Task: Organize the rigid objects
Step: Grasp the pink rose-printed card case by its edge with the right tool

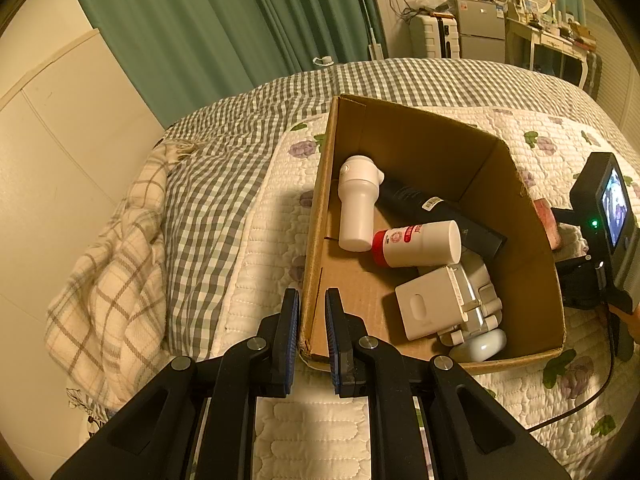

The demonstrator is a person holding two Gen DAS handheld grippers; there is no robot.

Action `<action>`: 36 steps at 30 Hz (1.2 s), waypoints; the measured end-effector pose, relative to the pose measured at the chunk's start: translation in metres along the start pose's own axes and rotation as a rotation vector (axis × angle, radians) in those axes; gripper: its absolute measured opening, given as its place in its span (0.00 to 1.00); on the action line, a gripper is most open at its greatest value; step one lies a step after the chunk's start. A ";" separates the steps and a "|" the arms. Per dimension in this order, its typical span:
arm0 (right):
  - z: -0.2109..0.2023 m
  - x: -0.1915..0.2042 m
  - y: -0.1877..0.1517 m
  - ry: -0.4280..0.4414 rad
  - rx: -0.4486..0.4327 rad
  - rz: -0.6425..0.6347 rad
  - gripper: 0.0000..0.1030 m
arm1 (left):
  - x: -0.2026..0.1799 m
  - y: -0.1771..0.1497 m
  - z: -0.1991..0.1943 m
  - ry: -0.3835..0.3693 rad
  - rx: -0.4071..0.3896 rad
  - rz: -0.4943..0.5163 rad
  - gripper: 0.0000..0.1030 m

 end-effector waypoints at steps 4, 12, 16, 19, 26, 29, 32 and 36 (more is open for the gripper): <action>-0.010 -0.001 -0.001 0.002 -0.023 0.019 0.75 | 0.000 0.000 0.000 0.000 -0.001 0.000 0.12; -0.038 -0.007 -0.006 0.006 -0.067 0.076 0.72 | 0.000 0.000 0.000 0.000 -0.002 0.000 0.12; -0.059 -0.007 -0.002 0.007 -0.096 0.078 0.69 | -0.001 0.000 0.000 -0.005 -0.002 0.000 0.12; -0.069 -0.005 0.003 0.029 -0.101 0.074 0.11 | 0.000 0.001 -0.001 -0.009 -0.002 0.000 0.12; -0.077 -0.010 0.005 0.024 -0.079 0.082 0.10 | 0.001 0.001 -0.001 -0.021 -0.010 -0.006 0.12; -0.081 -0.010 0.004 0.021 -0.090 0.090 0.10 | 0.001 0.001 -0.001 -0.026 -0.012 -0.008 0.12; -0.085 -0.010 0.007 0.031 -0.107 0.091 0.09 | 0.001 0.001 -0.001 -0.033 -0.014 -0.013 0.12; -0.105 -0.013 0.021 0.015 -0.154 0.088 0.09 | 0.001 0.001 -0.001 -0.037 -0.016 -0.013 0.12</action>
Point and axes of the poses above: each gripper's, at about its wrist camera, not at the fingertips, and z roughly the way its jaws point, x to its left, y to its top, the point moved 10 cm from there along z, roughly the way its jaws point, and after that the axes turned 3 degrees about -x, right-handed, at the moved point
